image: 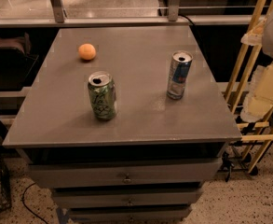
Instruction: Knock redbull can over
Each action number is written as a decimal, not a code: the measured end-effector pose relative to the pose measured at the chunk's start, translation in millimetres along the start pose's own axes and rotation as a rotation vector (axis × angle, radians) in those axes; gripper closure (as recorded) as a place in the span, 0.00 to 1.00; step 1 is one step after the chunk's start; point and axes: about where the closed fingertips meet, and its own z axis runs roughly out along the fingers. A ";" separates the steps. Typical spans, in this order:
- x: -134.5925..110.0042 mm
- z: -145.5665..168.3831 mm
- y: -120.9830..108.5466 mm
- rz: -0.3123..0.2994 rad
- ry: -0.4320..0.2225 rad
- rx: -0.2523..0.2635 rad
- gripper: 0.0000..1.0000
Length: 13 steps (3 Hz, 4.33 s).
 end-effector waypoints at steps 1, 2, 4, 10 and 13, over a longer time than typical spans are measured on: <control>-0.2 -0.3 0.0 0.000 -0.002 0.002 0.00; 9.2 20.2 -7.1 0.078 -0.116 -0.002 0.00; -4.5 64.7 -45.8 0.228 -0.493 0.031 0.00; -77.1 141.5 -77.5 0.297 -1.021 -0.047 0.00; -117.6 148.0 -65.8 0.238 -1.097 -0.156 0.64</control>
Offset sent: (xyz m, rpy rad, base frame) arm 0.0224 -0.0129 -0.0311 0.2524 -0.0291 -0.0702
